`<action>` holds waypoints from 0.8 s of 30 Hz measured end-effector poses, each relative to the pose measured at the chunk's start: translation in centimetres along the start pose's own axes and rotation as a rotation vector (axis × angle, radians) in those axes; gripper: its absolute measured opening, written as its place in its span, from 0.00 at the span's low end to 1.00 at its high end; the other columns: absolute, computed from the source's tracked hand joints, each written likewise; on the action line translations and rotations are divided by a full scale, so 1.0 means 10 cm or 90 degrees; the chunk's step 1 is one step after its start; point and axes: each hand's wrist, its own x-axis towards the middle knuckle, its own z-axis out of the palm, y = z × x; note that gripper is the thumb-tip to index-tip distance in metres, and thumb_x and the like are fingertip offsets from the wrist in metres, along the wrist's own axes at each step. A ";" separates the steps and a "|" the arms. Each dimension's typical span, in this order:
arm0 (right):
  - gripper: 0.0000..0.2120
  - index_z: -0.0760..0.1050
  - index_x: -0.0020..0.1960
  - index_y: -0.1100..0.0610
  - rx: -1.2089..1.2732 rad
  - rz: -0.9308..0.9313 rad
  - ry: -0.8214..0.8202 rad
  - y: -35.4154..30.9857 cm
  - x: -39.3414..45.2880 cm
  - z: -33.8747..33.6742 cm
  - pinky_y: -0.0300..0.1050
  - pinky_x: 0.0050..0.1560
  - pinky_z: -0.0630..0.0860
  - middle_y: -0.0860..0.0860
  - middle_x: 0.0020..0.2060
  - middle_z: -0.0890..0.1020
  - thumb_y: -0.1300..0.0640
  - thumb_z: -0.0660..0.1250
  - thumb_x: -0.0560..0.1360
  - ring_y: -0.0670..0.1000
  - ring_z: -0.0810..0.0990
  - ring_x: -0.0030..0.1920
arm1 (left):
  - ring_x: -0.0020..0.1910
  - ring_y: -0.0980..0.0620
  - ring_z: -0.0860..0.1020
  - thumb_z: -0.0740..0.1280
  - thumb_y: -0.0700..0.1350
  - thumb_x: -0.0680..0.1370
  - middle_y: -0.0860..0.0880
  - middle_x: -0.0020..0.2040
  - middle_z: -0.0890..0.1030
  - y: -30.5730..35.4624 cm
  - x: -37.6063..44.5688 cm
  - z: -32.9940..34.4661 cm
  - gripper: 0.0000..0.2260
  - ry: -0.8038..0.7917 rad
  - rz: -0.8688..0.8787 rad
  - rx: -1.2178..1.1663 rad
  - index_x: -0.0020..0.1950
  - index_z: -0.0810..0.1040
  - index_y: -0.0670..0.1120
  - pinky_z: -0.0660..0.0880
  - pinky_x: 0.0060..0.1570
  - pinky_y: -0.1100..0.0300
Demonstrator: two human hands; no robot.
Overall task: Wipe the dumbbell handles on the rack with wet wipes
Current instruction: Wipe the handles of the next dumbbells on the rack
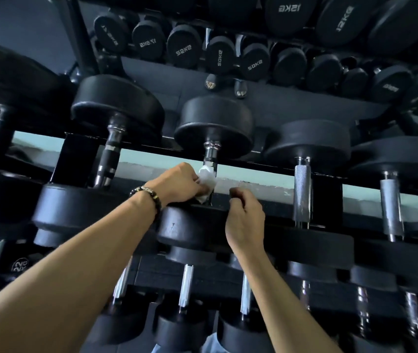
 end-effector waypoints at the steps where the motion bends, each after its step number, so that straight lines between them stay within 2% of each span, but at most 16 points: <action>1: 0.16 0.78 0.64 0.57 0.003 -0.001 0.006 0.01 0.00 0.00 0.48 0.64 0.75 0.49 0.57 0.82 0.61 0.57 0.81 0.47 0.78 0.58 | 0.26 0.55 0.70 0.71 0.48 0.77 0.51 0.25 0.71 -0.02 0.05 0.00 0.20 -0.009 0.005 -0.025 0.28 0.70 0.44 0.62 0.22 0.67; 4: 0.15 0.78 0.63 0.56 0.002 -0.020 0.019 0.02 -0.01 0.02 0.46 0.63 0.74 0.47 0.56 0.81 0.61 0.57 0.81 0.45 0.78 0.57 | 0.35 0.52 0.71 0.68 0.43 0.79 0.49 0.31 0.72 0.02 0.20 0.03 0.16 0.060 0.018 -0.220 0.32 0.73 0.42 0.65 0.30 0.64; 6: 0.15 0.77 0.64 0.56 0.007 -0.022 0.013 0.04 -0.02 0.02 0.43 0.64 0.73 0.46 0.57 0.81 0.60 0.57 0.82 0.45 0.77 0.59 | 0.35 0.52 0.69 0.66 0.43 0.80 0.49 0.33 0.71 0.04 0.30 0.02 0.16 0.093 0.025 -0.282 0.32 0.71 0.43 0.66 0.34 0.61; 8: 0.14 0.78 0.63 0.56 0.001 -0.021 0.006 0.03 0.00 0.02 0.40 0.62 0.73 0.46 0.56 0.81 0.60 0.59 0.81 0.44 0.78 0.58 | 0.34 0.51 0.73 0.66 0.46 0.80 0.46 0.33 0.77 -0.04 0.32 0.01 0.16 0.034 0.051 -0.213 0.34 0.75 0.42 0.72 0.37 0.58; 10: 0.12 0.78 0.60 0.55 -0.004 -0.040 0.009 0.03 0.01 0.03 0.43 0.60 0.75 0.46 0.54 0.82 0.58 0.61 0.80 0.44 0.78 0.56 | 0.35 0.51 0.78 0.67 0.50 0.79 0.45 0.36 0.83 -0.15 0.26 0.00 0.16 -0.033 0.062 -0.111 0.35 0.79 0.43 0.77 0.40 0.57; 12: 0.12 0.79 0.58 0.52 -0.006 -0.048 0.018 0.03 0.00 0.04 0.49 0.59 0.77 0.46 0.52 0.82 0.54 0.61 0.78 0.45 0.79 0.54 | 0.30 0.55 0.74 0.68 0.51 0.80 0.49 0.30 0.79 -0.19 0.22 0.00 0.18 -0.041 0.071 -0.081 0.32 0.76 0.44 0.71 0.33 0.63; 14: 0.12 0.78 0.56 0.50 0.000 -0.045 0.013 0.05 -0.01 0.04 0.52 0.58 0.78 0.46 0.51 0.82 0.51 0.61 0.75 0.46 0.80 0.53 | 0.30 0.56 0.71 0.68 0.47 0.80 0.50 0.30 0.75 -0.12 0.30 0.02 0.17 0.002 0.077 -0.196 0.32 0.74 0.44 0.70 0.34 0.65; 16: 0.13 0.77 0.56 0.49 0.004 -0.035 0.001 0.07 -0.02 0.04 0.53 0.59 0.78 0.47 0.51 0.82 0.50 0.60 0.75 0.47 0.80 0.53 | 0.34 0.52 0.75 0.69 0.45 0.79 0.47 0.33 0.76 0.00 0.43 -0.01 0.15 0.055 0.064 -0.366 0.33 0.75 0.43 0.75 0.43 0.61; 17: 0.15 0.77 0.57 0.50 0.001 -0.031 -0.004 0.06 -0.02 0.04 0.53 0.59 0.78 0.47 0.52 0.82 0.49 0.59 0.74 0.47 0.80 0.54 | 0.35 0.51 0.76 0.69 0.46 0.78 0.46 0.34 0.77 0.00 0.49 -0.02 0.15 0.062 0.059 -0.377 0.33 0.74 0.43 0.77 0.45 0.59; 19: 0.18 0.78 0.59 0.53 -0.004 -0.028 -0.015 0.04 -0.02 0.03 0.51 0.61 0.77 0.48 0.53 0.82 0.49 0.59 0.75 0.46 0.80 0.55 | 0.33 0.55 0.76 0.68 0.47 0.79 0.47 0.33 0.77 -0.03 0.42 -0.05 0.15 0.011 0.061 -0.279 0.34 0.74 0.42 0.77 0.40 0.61; 21: 0.17 0.79 0.59 0.55 -0.003 -0.033 -0.016 0.03 -0.01 0.02 0.49 0.61 0.77 0.48 0.54 0.82 0.51 0.59 0.76 0.46 0.79 0.55 | 0.25 0.61 0.73 0.68 0.46 0.80 0.53 0.25 0.76 -0.08 0.21 -0.06 0.17 -0.066 0.066 -0.138 0.32 0.73 0.43 0.69 0.27 0.71; 22: 0.15 0.79 0.58 0.55 -0.004 -0.033 -0.015 0.03 -0.01 0.02 0.49 0.59 0.77 0.48 0.53 0.82 0.52 0.60 0.77 0.46 0.79 0.54 | 0.21 0.62 0.71 0.67 0.45 0.81 0.55 0.21 0.73 -0.10 0.13 -0.05 0.19 -0.088 0.067 -0.109 0.30 0.72 0.44 0.66 0.25 0.73; 23: 0.14 0.80 0.57 0.55 -0.004 -0.033 -0.013 0.03 -0.01 0.02 0.48 0.58 0.77 0.48 0.52 0.82 0.52 0.60 0.77 0.46 0.79 0.53 | 0.20 0.63 0.70 0.66 0.45 0.81 0.56 0.18 0.71 -0.13 0.13 -0.02 0.20 -0.097 0.067 -0.116 0.29 0.70 0.44 0.65 0.25 0.73; 24: 0.13 0.80 0.55 0.55 -0.002 -0.033 -0.012 0.04 -0.01 0.01 0.48 0.56 0.77 0.48 0.50 0.82 0.53 0.60 0.77 0.46 0.79 0.52 | 0.19 0.63 0.69 0.67 0.45 0.81 0.56 0.18 0.70 -0.10 0.13 -0.02 0.20 -0.062 0.087 -0.130 0.28 0.70 0.44 0.67 0.27 0.71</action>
